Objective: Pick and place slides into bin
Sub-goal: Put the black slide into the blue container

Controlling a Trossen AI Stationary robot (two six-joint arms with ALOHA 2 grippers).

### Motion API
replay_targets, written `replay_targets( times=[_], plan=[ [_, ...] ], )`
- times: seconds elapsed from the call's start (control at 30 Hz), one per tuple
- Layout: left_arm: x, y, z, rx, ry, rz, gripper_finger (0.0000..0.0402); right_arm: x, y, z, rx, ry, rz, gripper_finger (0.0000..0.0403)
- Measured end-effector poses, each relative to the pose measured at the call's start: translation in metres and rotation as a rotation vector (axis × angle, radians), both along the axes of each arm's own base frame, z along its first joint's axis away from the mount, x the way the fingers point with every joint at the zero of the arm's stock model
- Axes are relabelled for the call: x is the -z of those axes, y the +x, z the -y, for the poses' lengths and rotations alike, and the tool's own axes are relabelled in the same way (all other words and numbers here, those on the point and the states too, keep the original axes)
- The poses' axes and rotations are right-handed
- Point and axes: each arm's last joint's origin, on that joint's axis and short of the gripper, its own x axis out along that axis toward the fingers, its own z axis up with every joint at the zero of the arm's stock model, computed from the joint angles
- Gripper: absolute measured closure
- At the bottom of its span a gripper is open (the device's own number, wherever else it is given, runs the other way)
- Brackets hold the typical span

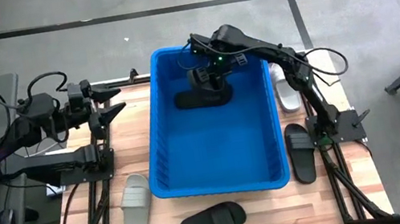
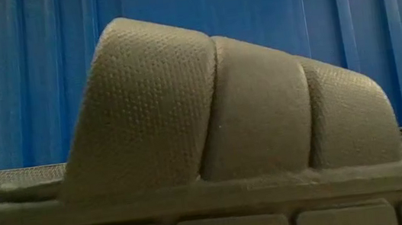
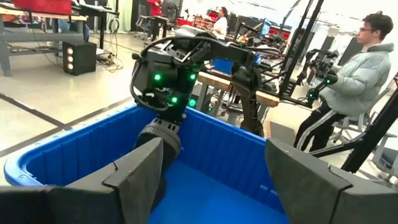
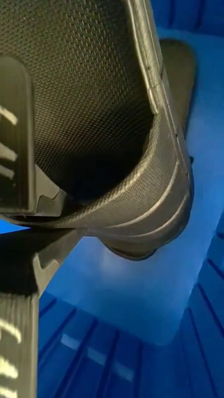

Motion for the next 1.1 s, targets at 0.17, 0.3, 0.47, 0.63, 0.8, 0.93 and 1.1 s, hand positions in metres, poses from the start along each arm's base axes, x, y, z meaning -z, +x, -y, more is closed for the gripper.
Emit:
replay_targets(
  times=[0.17, 0.3, 0.47, 0.63, 0.8, 0.93, 1.1],
  plan=[
    [0.000, 0.000, 0.000, 0.000, 0.000, 0.001, 0.0130, 0.024, -0.007, 0.010, 0.036, 0.093, -0.055, 0.0403],
    [0.000, 0.000, 0.000, 0.000, 0.000, 0.001, 0.0130, 0.042, -0.011, 0.011, 0.047, 0.157, -0.106, 0.0403],
    [0.001, -0.001, 0.000, 0.000, -0.004, -0.012, 0.0130, 0.051, -0.012, 0.009, 0.053, 0.186, -0.132, 0.0403],
    [0.003, -0.001, 0.000, 0.000, -0.009, -0.027, 0.0130, 0.039, -0.009, 0.008, 0.039, 0.161, -0.093, 0.0403],
    [0.004, -0.001, 0.000, 0.000, -0.013, -0.042, 0.0130, 0.014, -0.004, 0.007, 0.035, 0.047, -0.030, 0.0403],
    [0.004, -0.001, 0.000, -0.001, -0.013, -0.040, 0.0130, 0.006, -0.005, 0.010, 0.034, -0.016, -0.034, 0.0403],
    [0.004, -0.001, 0.000, -0.001, -0.013, -0.040, 0.0130, 0.006, -0.005, 0.017, 0.010, -0.031, -0.007, 0.0403]
  ],
)
